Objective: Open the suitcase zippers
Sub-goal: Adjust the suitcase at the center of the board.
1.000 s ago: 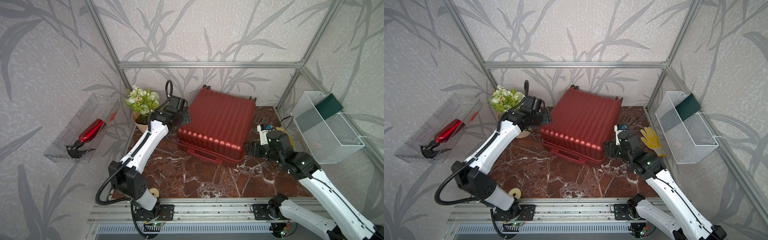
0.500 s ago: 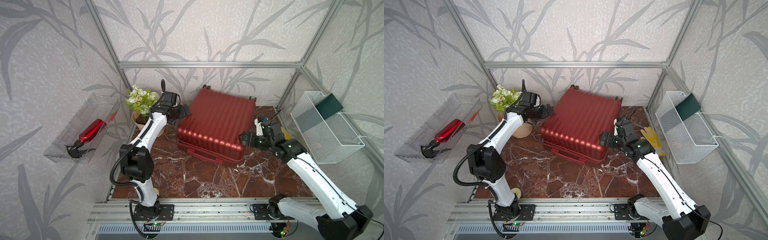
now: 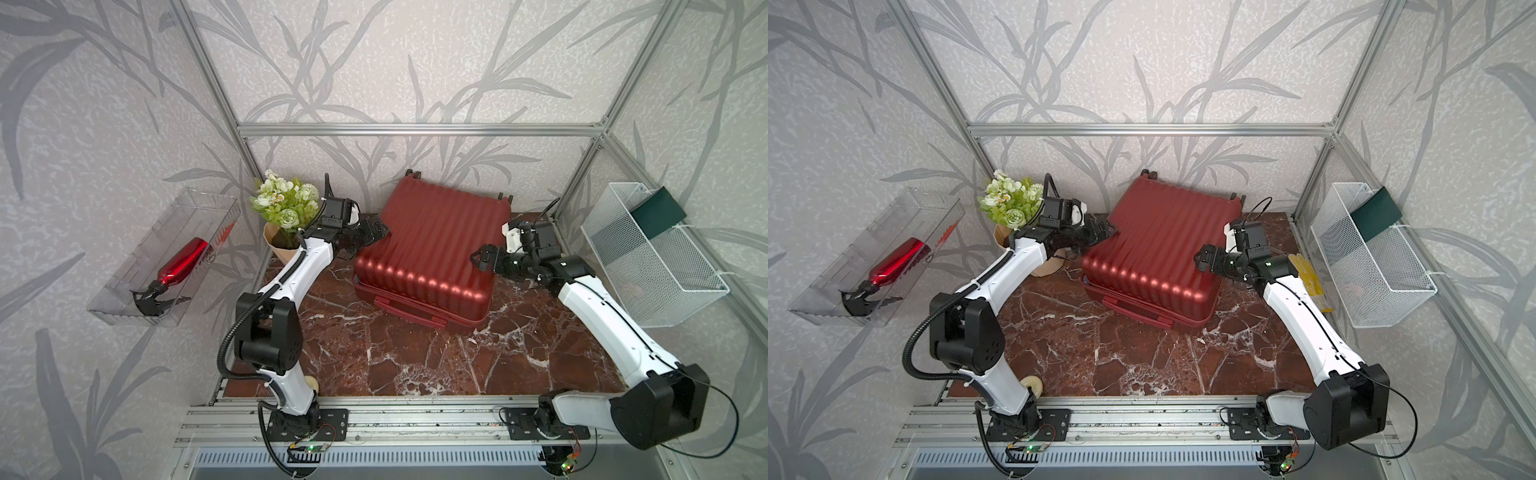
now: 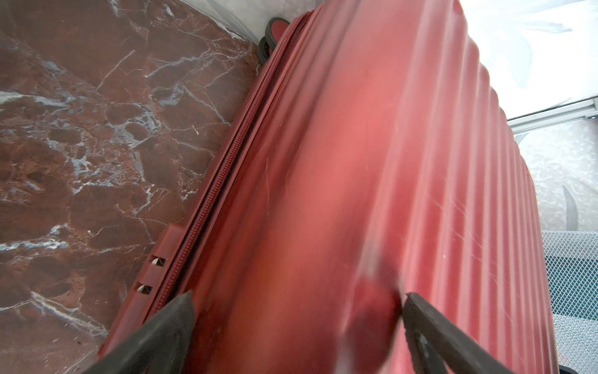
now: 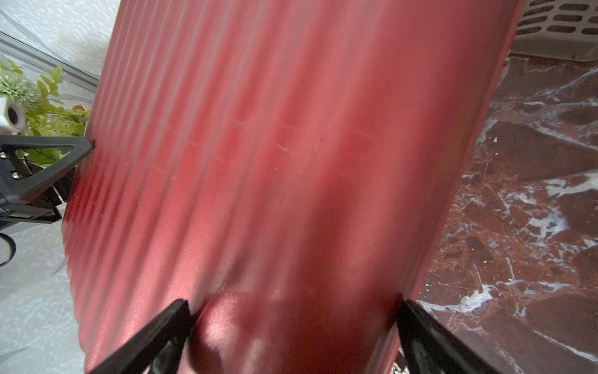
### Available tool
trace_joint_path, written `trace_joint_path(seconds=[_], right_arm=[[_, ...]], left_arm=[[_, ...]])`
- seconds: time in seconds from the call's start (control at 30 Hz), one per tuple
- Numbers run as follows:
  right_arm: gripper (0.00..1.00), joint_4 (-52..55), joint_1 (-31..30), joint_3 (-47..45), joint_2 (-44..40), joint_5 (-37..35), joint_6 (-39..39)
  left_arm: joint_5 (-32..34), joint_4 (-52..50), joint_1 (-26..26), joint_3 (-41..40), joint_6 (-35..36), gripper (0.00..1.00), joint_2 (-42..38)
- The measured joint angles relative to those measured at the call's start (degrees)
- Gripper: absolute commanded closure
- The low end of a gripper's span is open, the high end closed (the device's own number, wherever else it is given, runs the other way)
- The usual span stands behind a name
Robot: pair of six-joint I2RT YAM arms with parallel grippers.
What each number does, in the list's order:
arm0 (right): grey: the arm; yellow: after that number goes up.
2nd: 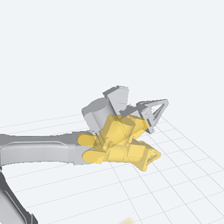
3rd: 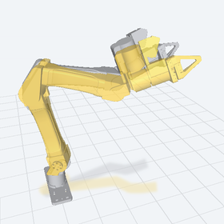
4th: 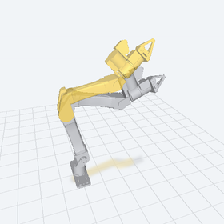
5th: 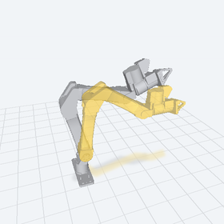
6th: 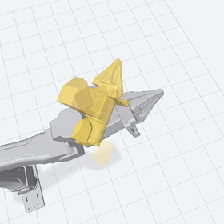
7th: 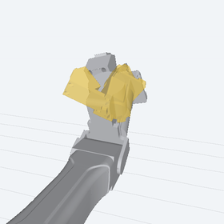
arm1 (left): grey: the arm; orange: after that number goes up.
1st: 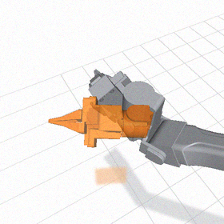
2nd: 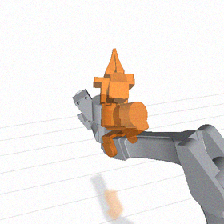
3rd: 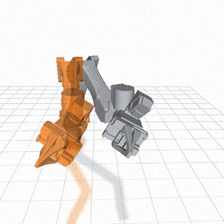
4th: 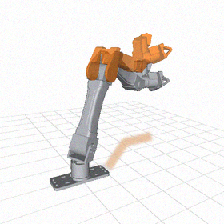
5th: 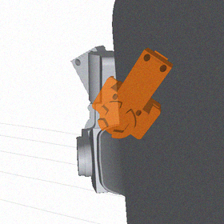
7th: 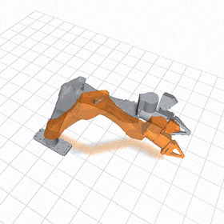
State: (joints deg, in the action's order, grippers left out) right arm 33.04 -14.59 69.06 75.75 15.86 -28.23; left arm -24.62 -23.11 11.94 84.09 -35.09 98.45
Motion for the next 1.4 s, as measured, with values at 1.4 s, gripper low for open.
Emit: trace_joint_path(seconds=[1.4], right_arm=[[0.11, 19.9, -29.0, -4.0, -26.1, -25.9, 1.8]], left_arm=[[19.9, -24.1, 11.5, 49.4, 15.9, 0.01, 14.0]])
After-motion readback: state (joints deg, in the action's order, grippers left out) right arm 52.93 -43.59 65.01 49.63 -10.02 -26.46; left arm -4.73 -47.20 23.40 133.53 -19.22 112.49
